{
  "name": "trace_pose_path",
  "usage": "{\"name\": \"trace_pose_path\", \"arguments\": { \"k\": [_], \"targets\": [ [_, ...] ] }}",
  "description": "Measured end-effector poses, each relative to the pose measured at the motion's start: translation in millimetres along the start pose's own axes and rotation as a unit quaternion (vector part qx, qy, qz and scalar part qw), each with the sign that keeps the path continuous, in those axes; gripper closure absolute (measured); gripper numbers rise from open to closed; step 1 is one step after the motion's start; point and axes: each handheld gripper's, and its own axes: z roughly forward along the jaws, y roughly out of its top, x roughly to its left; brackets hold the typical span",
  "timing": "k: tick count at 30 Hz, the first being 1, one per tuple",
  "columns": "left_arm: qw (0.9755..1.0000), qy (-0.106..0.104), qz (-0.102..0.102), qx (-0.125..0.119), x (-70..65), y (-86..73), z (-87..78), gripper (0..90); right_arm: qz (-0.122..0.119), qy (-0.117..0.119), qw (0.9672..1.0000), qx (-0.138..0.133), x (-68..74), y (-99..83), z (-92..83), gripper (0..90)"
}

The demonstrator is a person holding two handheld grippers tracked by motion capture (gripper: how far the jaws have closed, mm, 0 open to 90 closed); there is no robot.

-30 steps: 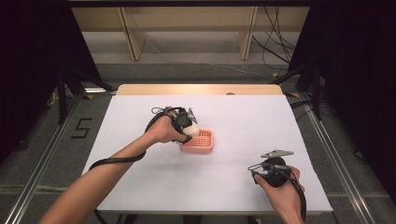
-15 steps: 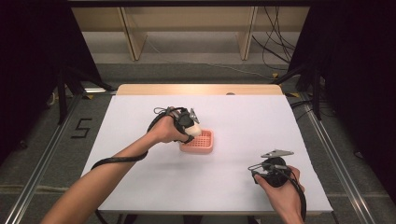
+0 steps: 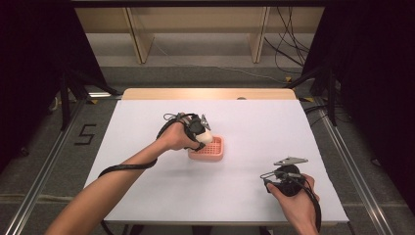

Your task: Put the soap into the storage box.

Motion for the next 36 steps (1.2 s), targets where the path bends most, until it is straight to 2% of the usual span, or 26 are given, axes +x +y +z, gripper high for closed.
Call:
{"name": "trace_pose_path", "arguments": {
  "k": [3,6,11,12,36],
  "targets": [
    [1.0000,-0.001,-0.008,-0.002,-0.5,-0.1,1.0,49.5,0.000,0.000,1.0000,0.000,-0.1,-0.1,-0.1,43.4],
    [1.0000,-0.001,-0.001,0.001,0.8,0.2,2.7,49.5,0.001,0.005,1.0000,0.000,0.1,-0.1,0.0,43.3],
    [1.0000,0.000,-0.005,-0.002,0.4,0.3,4.4,49.5,0.000,0.001,1.0000,0.000,-0.2,0.0,-0.1,43.3],
    [1.0000,0.000,0.002,-0.002,1.3,0.5,4.9,49.5,0.000,0.001,1.0000,0.000,-0.1,0.0,-0.1,43.3],
    [0.9999,-0.012,0.002,0.004,-0.2,3.5,11.9,49.4,0.001,0.005,1.0000,0.002,0.4,0.0,0.3,42.9]
  ]
}}
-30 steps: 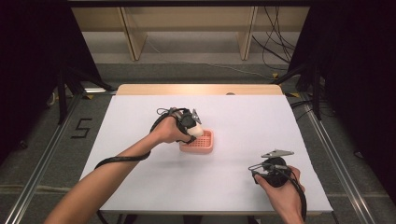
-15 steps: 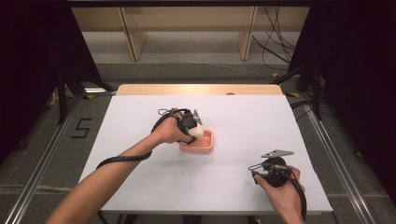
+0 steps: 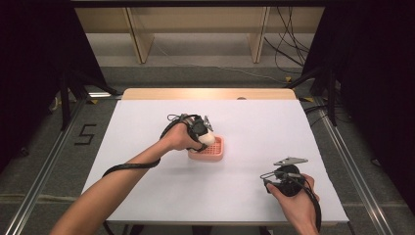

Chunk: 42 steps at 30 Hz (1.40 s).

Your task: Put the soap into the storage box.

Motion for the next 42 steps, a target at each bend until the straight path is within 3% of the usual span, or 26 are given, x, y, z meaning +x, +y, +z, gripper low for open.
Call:
{"name": "trace_pose_path", "arguments": {
  "k": [11,12,14,15,19,27,31,37,42],
  "targets": [
    [1.0000,-0.005,-0.004,0.003,1.5,0.8,4.4,48.8,-0.004,-0.003,1.0000,0.000,-0.6,-0.2,0.3,42.7],
    [0.9999,-0.007,-0.012,0.001,0.5,0.4,5.7,48.6,-0.004,-0.002,1.0000,0.001,-0.5,-0.2,0.4,42.7],
    [1.0000,-0.007,-0.003,0.003,1.3,0.2,6.5,47.6,-0.002,-0.001,1.0000,0.000,-0.2,-0.1,0.4,42.7],
    [0.9999,-0.010,-0.011,0.001,0.5,0.1,6.5,46.5,-0.003,0.002,1.0000,0.000,-0.3,-0.2,0.0,42.6],
    [0.9998,-0.016,-0.007,-0.005,1.1,1.7,-0.1,43.0,-0.001,0.000,1.0000,0.000,-0.1,-0.1,0.2,42.4],
    [0.9996,-0.015,-0.019,-0.017,0.2,-6.9,-16.6,38.7,-0.002,0.002,1.0000,0.001,0.4,0.1,-0.1,42.1],
    [0.9988,-0.013,-0.035,-0.031,-2.5,-16.5,-28.1,36.7,-0.001,0.001,1.0000,0.000,0.4,0.1,-0.1,42.1],
    [0.9981,0.004,-0.040,-0.046,-7.4,-41.5,-44.4,33.2,-0.001,0.001,1.0000,0.001,0.8,0.0,0.2,42.0],
    [0.9948,0.012,-0.079,-0.063,-16.0,-66.4,-56.3,33.0,-0.005,0.000,1.0000,0.003,1.6,0.2,0.7,41.8]
  ]
}}
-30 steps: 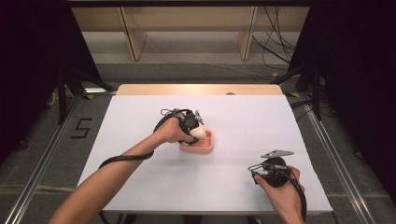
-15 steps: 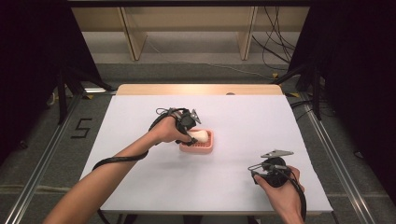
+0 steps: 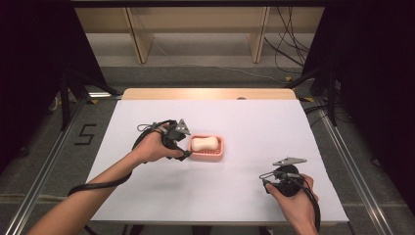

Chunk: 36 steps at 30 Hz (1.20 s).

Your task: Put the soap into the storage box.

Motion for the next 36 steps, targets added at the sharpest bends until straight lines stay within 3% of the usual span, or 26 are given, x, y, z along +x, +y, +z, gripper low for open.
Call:
{"name": "trace_pose_path", "arguments": {
  "k": [4,10,11,15,16,17,18,19,23,29,30,31,32,36],
  "targets": [
    [0.9998,-0.002,-0.019,0.009,-4.6,-20.2,-12.1,32.1,0.002,0.001,1.0000,0.000,1.0,-0.1,0.6,41.7],
    [0.9995,0.009,-0.030,-0.002,-13.1,-52.7,-22.9,31.7,0.000,0.003,1.0000,-0.001,1.4,-0.2,1.4,41.7],
    [0.9989,0.011,-0.045,-0.008,-15.6,-58.9,-23.1,31.7,-0.001,0.001,1.0000,-0.001,1.6,-0.1,1.5,41.7],
    [0.9976,0.010,-0.067,-0.011,-26.6,-86.5,-23.8,32.1,-0.002,0.002,1.0000,0.001,2.4,-0.3,1.7,41.6],
    [0.9976,0.005,-0.069,-0.001,-27.3,-90.8,-25.2,32.1,-0.003,0.001,1.0000,0.003,2.4,-0.3,2.0,41.6],
    [0.9968,0.013,-0.078,-0.009,-31.2,-99.2,-24.0,32.1,-0.004,0.001,1.0000,0.003,2.5,-0.3,2.2,41.6],
    [0.9971,0.005,-0.076,0.001,-31.0,-103.3,-25.0,32.1,-0.002,0.001,1.0000,0.003,2.9,-0.3,2.3,41.6],
    [0.9965,0.015,-0.083,-0.004,-33.3,-109.4,-24.6,32.1,-0.003,0.001,1.0000,0.003,3.1,-0.3,2.5,41.6],
    [0.9932,0.020,-0.114,-0.011,-37.5,-132.2,-25.7,33.0,-0.004,-0.001,1.0000,0.000,4.5,-0.1,3.5,41.6],
    [0.9898,0.011,-0.142,-0.013,-39.0,-142.2,-27.4,33.7,-0.013,0.002,0.9999,0.000,5.3,0.2,4.0,41.6],
    [0.9872,0.026,-0.153,-0.034,-41.9,-141.2,-23.7,33.8,-0.015,0.003,0.9999,0.000,5.1,0.3,4.5,41.6],
    [0.9886,0.024,-0.144,-0.035,-41.5,-139.9,-24.1,34.0,-0.017,0.003,0.9999,0.000,4.9,0.4,4.7,41.6],
    [0.9871,0.026,-0.154,-0.036,-42.8,-138.4,-23.2,34.0,-0.019,0.004,0.9998,0.000,4.5,0.5,5.0,41.6],
    [0.9878,0.018,-0.147,-0.048,-45.1,-135.7,-24.2,35.5,-0.021,0.005,0.9998,-0.004,4.0,0.5,5.1,41.3]
  ]
}}
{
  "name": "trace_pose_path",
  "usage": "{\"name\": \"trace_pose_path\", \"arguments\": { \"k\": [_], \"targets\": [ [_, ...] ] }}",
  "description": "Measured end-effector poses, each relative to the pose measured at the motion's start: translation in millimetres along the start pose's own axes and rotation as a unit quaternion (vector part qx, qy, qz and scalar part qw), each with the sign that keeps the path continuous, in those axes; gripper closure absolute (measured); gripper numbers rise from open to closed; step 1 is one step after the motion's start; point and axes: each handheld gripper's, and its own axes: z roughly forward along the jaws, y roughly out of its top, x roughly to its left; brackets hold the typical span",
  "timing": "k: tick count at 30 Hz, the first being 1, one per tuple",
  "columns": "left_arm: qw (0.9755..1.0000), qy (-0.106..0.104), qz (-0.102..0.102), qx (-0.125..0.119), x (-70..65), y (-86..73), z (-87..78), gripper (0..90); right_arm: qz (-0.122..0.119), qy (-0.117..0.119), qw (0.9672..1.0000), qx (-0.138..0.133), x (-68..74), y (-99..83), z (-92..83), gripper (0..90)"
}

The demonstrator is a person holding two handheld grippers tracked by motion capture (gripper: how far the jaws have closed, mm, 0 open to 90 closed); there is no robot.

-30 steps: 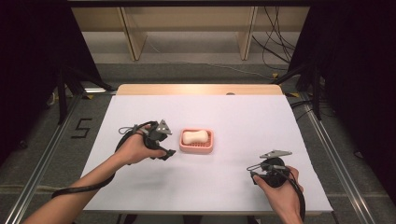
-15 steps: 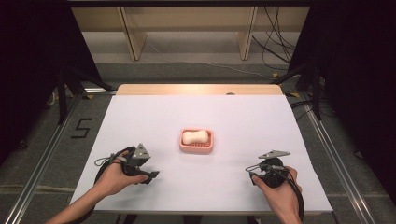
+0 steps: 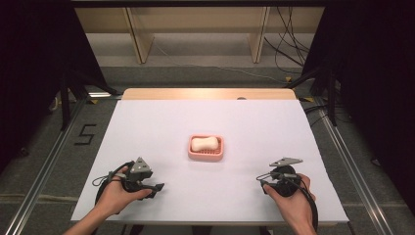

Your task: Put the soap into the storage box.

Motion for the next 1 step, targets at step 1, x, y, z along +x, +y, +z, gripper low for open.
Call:
{"name": "trace_pose_path", "arguments": {
  "k": [1],
  "targets": [
    [1.0000,-0.004,-0.002,0.000,-0.7,0.0,-0.3,35.7,-0.002,0.000,1.0000,0.000,-0.1,0.1,-0.3,41.2]
  ]
}}
